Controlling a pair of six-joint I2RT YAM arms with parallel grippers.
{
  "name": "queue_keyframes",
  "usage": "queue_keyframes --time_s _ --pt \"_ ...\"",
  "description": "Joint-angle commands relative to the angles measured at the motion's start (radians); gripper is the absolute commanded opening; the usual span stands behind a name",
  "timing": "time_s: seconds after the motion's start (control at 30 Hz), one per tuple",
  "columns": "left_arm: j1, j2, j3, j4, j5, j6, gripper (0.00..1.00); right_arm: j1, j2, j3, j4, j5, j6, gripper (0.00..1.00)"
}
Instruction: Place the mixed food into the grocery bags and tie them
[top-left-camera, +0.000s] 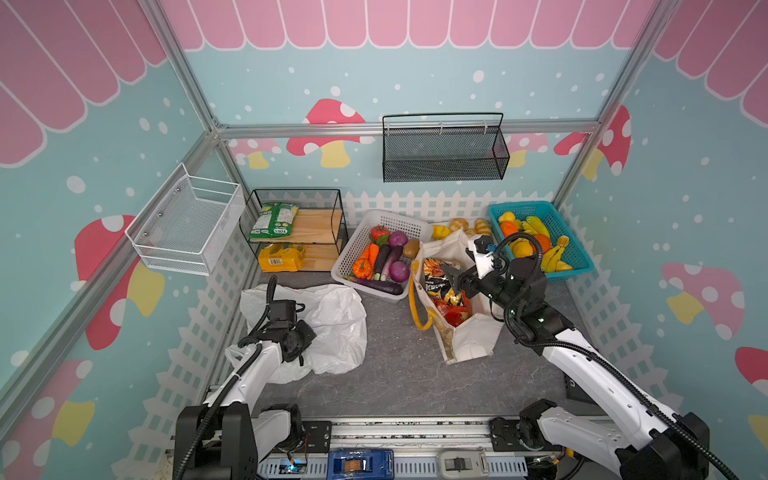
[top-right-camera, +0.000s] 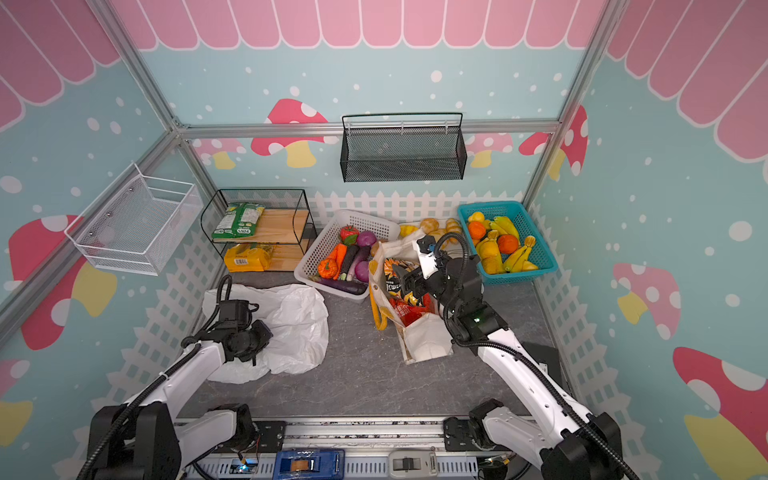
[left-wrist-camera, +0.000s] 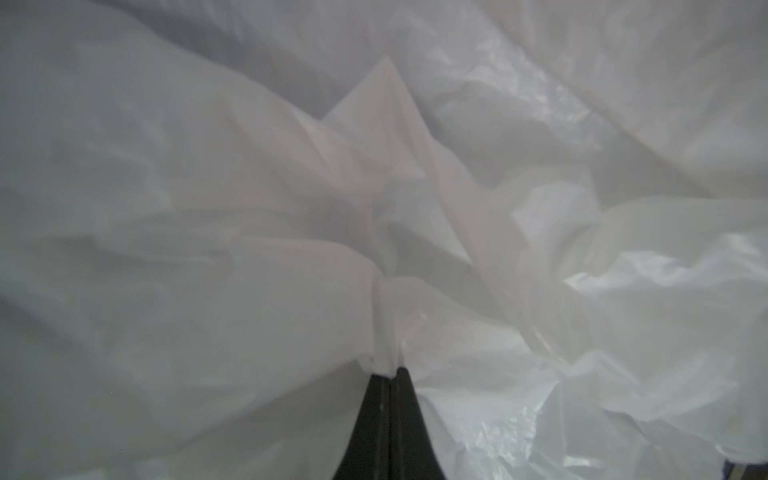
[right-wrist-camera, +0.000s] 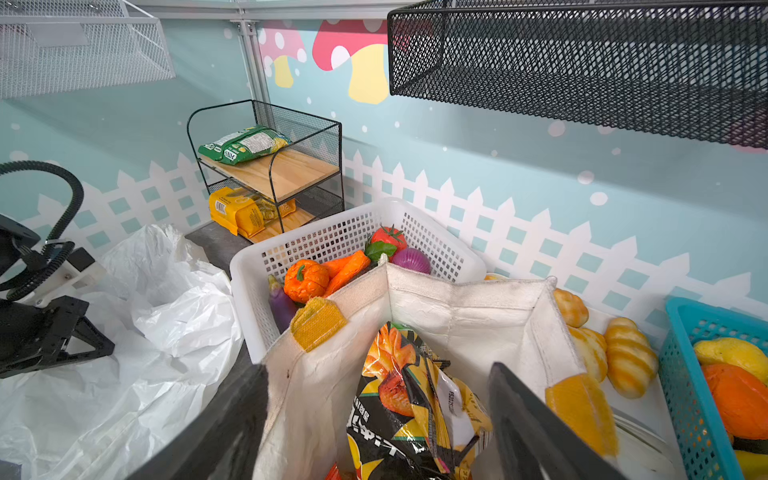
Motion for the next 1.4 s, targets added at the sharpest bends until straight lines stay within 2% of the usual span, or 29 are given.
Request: queue_keyframes --time_s 0.0,0.07,0.17,0.3,0.37,0.47,0.67,0.93,1.07,1.13,1.27,1.37 --pt "-0.08 -0.114 0.064 0.008 -0.014 0.049 0.0 0.004 -0.001 0.034 -0.01 0.025 -0.001 0.84" --pt "-0.156 -0.182 0.107 -0.014 -0.03 0.066 0.0 0.004 -0.006 0.038 -0.01 0.038 -0.005 0.84" --pt "-0.316 -0.268 0.188 -0.034 -0.125 0.089 0.0 0.005 -0.002 0.051 -0.008 0.039 0.002 0.84" --pt "-0.551 -0.314 0.326 -0.028 -0.251 0.236 0.0 0.004 0.004 0.078 -0.012 0.024 0.01 0.84" --pt "-0.615 -0.3 0.416 -0.026 -0.242 0.34 0.0 0.005 -0.001 0.083 -0.013 0.03 0.008 0.84" --pt "-0.67 -0.257 0.563 -0.032 -0.167 0.477 0.0 0.005 -0.003 0.109 -0.039 0.044 -0.01 0.84" --pt "-0.707 -0.171 0.816 -0.098 0.064 0.696 0.0 0.003 0.0 0.218 -0.136 0.053 -0.073 0.84" --pt "-0.707 -0.026 1.018 -0.391 0.124 0.939 0.0 -0.064 0.004 0.354 -0.178 -0.019 -0.056 0.85" --pt "-0.709 -0.011 1.023 -0.514 0.07 1.129 0.0 -0.066 0.017 0.388 -0.165 -0.066 -0.079 0.85" --pt "-0.709 -0.022 1.0 -0.516 -0.003 1.203 0.0 -0.066 0.032 0.395 -0.139 -0.152 -0.1 0.85" --pt "-0.709 -0.044 0.97 -0.525 -0.091 1.425 0.0 -0.066 0.114 0.428 -0.087 -0.336 -0.108 0.84" --pt "-0.709 -0.043 0.992 -0.526 -0.181 1.527 0.0 -0.064 0.193 0.486 -0.095 -0.441 -0.123 0.84"
